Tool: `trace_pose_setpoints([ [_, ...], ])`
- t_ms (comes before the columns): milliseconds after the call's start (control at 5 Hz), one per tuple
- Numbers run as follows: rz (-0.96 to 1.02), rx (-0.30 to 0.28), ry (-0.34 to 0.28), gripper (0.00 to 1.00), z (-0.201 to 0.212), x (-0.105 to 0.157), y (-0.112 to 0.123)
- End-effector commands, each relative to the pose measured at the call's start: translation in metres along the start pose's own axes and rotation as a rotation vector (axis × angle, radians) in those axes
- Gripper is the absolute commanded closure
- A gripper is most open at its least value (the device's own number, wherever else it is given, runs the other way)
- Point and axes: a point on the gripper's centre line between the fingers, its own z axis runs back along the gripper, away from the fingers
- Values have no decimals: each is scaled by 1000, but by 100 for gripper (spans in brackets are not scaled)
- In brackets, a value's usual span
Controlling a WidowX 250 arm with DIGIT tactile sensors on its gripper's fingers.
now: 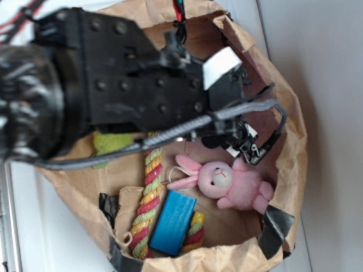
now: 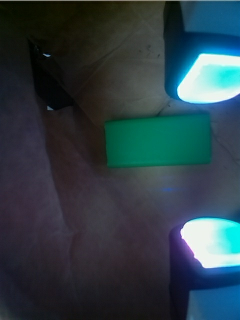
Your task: Grab the green block.
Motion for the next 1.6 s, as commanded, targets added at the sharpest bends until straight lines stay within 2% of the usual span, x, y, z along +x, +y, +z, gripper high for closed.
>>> trace_pose_setpoints([
  [0,0,-3,-53,0,3,19,-5],
  [800,-25,-13,-25,0,-13,13,-3],
  [1400,-5,44,-38,0,-28,18,13],
])
